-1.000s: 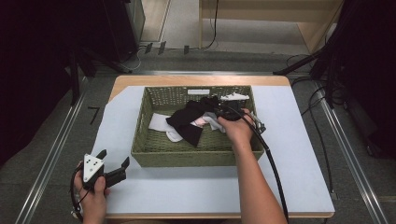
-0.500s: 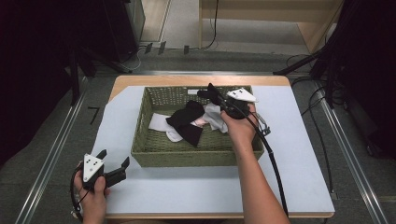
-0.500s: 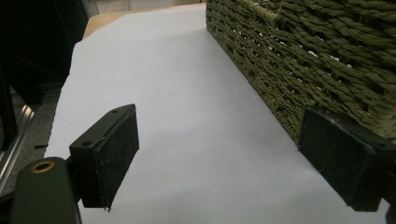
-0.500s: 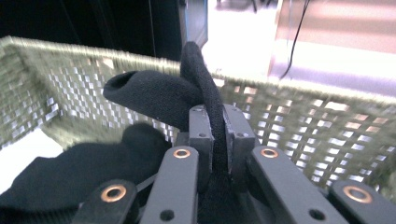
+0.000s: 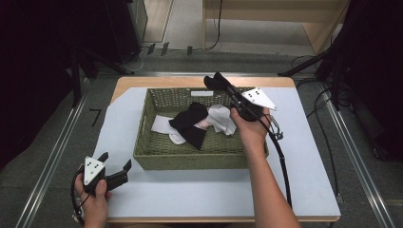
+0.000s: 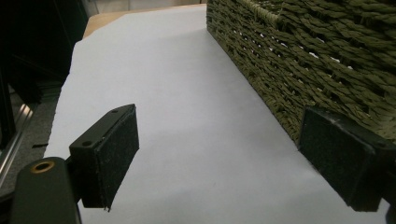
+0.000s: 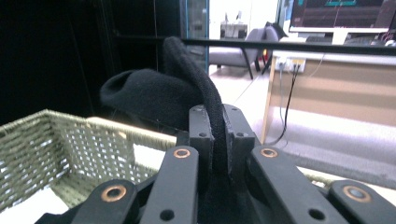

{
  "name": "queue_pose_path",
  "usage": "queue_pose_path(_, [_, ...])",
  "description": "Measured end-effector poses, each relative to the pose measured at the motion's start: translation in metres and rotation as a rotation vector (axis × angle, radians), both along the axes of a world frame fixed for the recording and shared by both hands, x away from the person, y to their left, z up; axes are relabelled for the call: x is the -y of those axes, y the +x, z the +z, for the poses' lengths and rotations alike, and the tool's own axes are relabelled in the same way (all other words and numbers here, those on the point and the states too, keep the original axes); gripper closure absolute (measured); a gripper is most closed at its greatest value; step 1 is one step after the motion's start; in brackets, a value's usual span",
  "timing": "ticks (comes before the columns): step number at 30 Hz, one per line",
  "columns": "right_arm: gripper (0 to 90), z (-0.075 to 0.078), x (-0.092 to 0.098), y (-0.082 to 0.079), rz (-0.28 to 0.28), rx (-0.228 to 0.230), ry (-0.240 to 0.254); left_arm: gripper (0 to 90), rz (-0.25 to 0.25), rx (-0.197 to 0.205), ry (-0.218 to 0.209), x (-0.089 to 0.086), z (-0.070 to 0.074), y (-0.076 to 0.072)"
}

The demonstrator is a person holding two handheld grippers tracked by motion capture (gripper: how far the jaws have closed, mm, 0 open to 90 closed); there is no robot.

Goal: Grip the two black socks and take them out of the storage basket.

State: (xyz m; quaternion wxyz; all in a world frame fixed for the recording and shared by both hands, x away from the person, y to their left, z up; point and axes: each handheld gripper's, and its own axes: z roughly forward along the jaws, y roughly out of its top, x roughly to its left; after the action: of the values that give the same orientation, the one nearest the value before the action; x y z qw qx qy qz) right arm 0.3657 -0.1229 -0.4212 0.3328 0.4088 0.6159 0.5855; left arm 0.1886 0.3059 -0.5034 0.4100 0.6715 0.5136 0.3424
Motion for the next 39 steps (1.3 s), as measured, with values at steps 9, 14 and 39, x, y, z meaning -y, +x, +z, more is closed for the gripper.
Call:
queue_pose_path(9, [85.6,0.013,0.013,-0.008,-0.041,0.072,0.011,13.7,0.001,0.001,-0.001,0.000,0.000,0.000])
queue_pose_path(14, [85.6,0.018,0.026,-0.011,-0.082,0.104,0.024,13.8,0.002,0.003,-0.001,0.000,0.000,0.000])
queue_pose_path(39, [85.5,-0.023,0.131,-0.025,-0.304,0.011,0.017,13.8,0.003,0.010,0.011,0.001,0.000,-0.001])
